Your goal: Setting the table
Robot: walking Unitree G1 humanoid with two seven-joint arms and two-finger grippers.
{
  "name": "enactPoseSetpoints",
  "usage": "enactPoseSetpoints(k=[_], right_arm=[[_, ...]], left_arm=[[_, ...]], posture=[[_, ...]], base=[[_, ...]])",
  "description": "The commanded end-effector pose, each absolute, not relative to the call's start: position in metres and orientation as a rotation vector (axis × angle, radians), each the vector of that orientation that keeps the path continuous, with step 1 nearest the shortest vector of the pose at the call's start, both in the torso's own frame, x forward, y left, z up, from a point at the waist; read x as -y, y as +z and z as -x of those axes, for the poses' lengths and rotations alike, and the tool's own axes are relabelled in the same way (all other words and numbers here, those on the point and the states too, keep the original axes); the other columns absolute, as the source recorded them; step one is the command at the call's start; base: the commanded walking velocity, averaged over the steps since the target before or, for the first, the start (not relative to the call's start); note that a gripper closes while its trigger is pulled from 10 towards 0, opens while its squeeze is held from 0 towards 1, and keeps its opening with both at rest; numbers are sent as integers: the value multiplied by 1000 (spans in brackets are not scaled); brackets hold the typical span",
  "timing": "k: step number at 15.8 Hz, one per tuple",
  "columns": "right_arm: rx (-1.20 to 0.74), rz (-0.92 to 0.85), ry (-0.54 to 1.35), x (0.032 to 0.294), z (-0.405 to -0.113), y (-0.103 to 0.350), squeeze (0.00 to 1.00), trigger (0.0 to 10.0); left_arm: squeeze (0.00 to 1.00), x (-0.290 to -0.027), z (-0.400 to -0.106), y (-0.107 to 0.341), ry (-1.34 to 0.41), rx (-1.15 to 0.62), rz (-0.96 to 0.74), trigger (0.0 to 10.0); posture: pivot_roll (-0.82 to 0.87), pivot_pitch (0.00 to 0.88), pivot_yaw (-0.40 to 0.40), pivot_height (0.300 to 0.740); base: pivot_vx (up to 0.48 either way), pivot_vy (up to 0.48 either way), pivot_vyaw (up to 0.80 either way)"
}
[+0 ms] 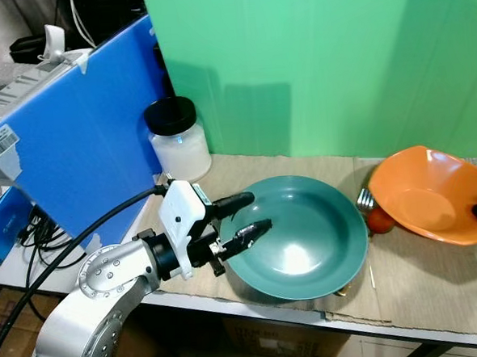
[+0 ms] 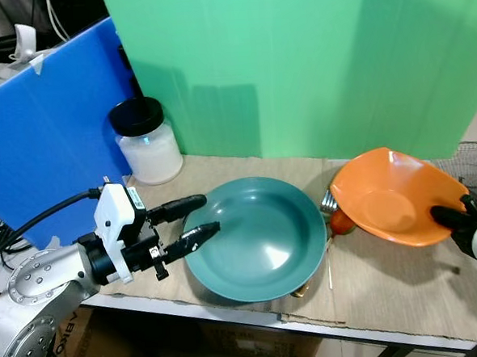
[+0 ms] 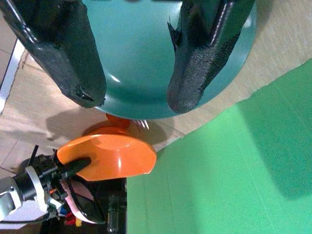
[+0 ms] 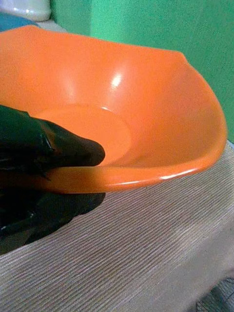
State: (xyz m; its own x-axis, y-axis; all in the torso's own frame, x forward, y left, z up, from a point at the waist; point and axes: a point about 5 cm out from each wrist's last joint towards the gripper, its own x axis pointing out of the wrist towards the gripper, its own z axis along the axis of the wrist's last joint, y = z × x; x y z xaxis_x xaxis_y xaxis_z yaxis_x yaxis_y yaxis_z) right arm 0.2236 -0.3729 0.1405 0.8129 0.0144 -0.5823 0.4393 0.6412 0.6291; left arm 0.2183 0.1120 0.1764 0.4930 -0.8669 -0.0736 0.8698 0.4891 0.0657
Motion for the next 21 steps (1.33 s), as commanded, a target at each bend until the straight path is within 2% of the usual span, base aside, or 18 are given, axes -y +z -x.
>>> enactPoseSetpoints(k=[1, 2, 11, 14, 18, 19, 20, 21], right_arm=[[-587, -826, -245, 371, -226, 143, 12, 10000], [-583, -802, -250, 373, -226, 146, 1000, 10000], [-573, -658, -205, 389, -213, 180, 1000, 10000], [-429, -572, -140, 398, -213, 211, 1000, 10000], [-300, -493, 104, 371, -226, 234, 1000, 10000], [-245, -429, 248, 343, -237, 240, 1000, 10000], [-197, -350, 379, 311, -249, 244, 1000, 10000], [-211, -209, 543, 267, -260, 239, 1000, 10000]], left_arm=[[0, -112, -218, 176, -1063, -42, -110, 10000], [0, -112, -219, 176, -1060, -42, -110, 10000], [0, -119, -217, 172, -1027, -68, -117, 10000], [0, -124, -216, 171, -997, -82, -117, 10000], [0, -148, -236, 151, -767, -199, -197, 10000], [596, -156, -243, 145, -701, -243, -160, 10000], [1000, -159, -246, 142, -672, -271, -87, 10000], [1000, -161, -249, 139, -649, -286, -22, 10000]], posture=[[-159, 0, 74, 740], [-161, 0, 75, 740], [-155, 0, 62, 740], [-155, 0, 62, 740], [-155, 0, 71, 740], [-151, 0, 76, 740], [-150, 0, 76, 740], [-143, 0, 70, 740]], base=[[0, 0, 0], [0, 0, 0], [0, 0, 0], [0, 0, 0], [0, 0, 0], [0, 0, 0], [0, 0, 0], [0, 0, 0]])
